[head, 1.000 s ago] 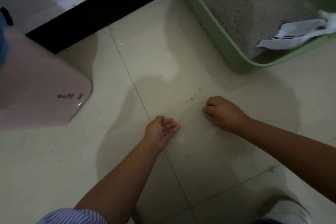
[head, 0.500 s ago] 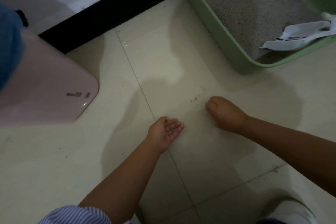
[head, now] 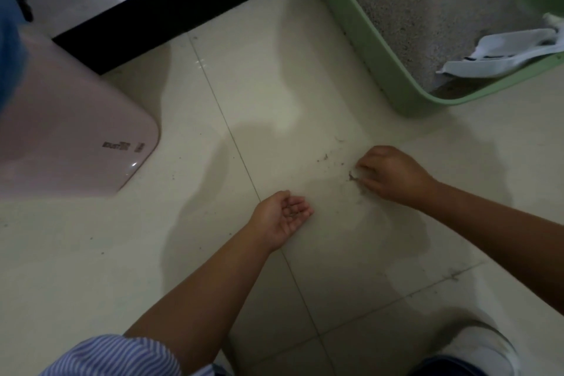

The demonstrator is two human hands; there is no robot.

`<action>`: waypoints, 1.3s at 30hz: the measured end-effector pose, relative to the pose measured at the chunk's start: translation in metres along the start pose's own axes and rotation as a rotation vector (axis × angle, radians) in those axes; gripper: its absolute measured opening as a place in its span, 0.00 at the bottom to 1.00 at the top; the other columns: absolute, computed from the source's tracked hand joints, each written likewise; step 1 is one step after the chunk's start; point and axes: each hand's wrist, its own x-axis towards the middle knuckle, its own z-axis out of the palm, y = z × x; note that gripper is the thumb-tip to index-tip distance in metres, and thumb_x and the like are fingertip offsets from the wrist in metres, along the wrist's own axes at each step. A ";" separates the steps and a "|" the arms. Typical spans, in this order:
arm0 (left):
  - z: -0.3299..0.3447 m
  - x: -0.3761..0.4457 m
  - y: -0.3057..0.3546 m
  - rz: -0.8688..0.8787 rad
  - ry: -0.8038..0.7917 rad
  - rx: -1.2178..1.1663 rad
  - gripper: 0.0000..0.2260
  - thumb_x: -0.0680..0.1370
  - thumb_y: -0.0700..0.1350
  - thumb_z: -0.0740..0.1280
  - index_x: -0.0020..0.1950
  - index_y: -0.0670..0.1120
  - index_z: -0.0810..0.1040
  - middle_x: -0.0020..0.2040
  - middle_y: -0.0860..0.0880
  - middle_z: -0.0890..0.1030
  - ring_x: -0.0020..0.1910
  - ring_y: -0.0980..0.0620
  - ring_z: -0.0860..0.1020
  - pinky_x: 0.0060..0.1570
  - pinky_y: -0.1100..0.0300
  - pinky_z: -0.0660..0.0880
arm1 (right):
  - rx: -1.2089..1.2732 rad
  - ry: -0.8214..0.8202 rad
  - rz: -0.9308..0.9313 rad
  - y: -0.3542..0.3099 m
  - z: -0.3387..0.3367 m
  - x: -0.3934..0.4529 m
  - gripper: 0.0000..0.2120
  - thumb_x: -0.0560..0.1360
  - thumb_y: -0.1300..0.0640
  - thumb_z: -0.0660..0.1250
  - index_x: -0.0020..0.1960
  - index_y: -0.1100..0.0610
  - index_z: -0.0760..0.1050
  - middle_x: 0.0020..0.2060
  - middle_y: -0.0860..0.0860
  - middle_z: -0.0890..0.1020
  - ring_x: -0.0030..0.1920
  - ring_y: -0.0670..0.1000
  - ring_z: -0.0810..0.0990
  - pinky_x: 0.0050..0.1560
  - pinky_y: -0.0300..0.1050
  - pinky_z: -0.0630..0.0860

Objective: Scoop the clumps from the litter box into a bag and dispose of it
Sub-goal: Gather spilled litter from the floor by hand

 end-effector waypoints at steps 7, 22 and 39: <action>-0.004 0.001 0.003 0.016 0.000 -0.029 0.18 0.82 0.42 0.54 0.37 0.35 0.73 0.23 0.43 0.79 0.22 0.49 0.80 0.25 0.63 0.77 | -0.141 0.039 -0.101 -0.014 0.022 0.000 0.09 0.53 0.67 0.79 0.29 0.61 0.81 0.26 0.56 0.79 0.25 0.56 0.78 0.33 0.45 0.77; -0.001 -0.001 0.003 -0.008 0.000 -0.086 0.18 0.82 0.43 0.53 0.40 0.33 0.73 0.34 0.38 0.78 0.39 0.43 0.76 0.25 0.61 0.78 | 0.089 0.096 -0.037 -0.043 0.011 0.005 0.03 0.59 0.70 0.65 0.32 0.65 0.74 0.28 0.60 0.77 0.27 0.57 0.77 0.29 0.40 0.68; -0.001 -0.003 -0.004 -0.046 -0.019 -0.043 0.18 0.82 0.43 0.53 0.38 0.34 0.73 0.22 0.43 0.78 0.23 0.48 0.80 0.23 0.64 0.77 | -0.044 0.025 0.019 -0.018 0.016 0.003 0.08 0.60 0.63 0.75 0.31 0.67 0.78 0.29 0.62 0.78 0.31 0.61 0.79 0.32 0.48 0.77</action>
